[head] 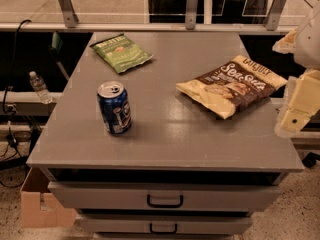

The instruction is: Pick brown chip bag

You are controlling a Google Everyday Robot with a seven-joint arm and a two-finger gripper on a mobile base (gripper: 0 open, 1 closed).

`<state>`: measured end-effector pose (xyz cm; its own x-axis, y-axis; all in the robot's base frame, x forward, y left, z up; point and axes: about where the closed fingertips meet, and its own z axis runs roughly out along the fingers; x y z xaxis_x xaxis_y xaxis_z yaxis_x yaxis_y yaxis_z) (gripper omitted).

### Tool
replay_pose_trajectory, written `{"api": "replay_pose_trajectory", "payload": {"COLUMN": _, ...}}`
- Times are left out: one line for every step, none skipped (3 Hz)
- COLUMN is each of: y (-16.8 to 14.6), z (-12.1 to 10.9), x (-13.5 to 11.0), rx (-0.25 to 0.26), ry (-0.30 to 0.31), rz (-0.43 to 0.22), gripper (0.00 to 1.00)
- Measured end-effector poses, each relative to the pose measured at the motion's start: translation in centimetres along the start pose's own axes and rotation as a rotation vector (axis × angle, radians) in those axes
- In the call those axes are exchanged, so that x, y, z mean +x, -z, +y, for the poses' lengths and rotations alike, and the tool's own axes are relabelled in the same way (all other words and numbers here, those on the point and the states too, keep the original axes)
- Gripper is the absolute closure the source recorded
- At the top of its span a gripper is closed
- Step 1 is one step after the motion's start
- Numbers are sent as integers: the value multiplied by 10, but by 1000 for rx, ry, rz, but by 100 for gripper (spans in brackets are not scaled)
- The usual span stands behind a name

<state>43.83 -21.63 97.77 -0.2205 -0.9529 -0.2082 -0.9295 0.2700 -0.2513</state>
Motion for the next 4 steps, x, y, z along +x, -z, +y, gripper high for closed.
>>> {"api": "replay_pose_trajectory", "payload": {"y": 0, "z": 0, "x": 0, "rx": 0, "ry": 0, "rz": 0, "gripper": 0}}
{"api": "replay_pose_trajectory", "payload": {"y": 0, "z": -2, "x": -1, "rx": 6, "ry": 5, "rz": -21, "gripper": 0}}
{"api": "replay_pose_trajectory", "payload": {"y": -27, "z": -13, "x": -7, "rx": -3, "ry": 0, "rz": -81, "gripper": 0}}
{"api": "replay_pose_trajectory", "payload": {"y": -69, "z": -36, "x": -21, "rx": -15, "ry": -24, "rz": -160, "gripper": 0}}
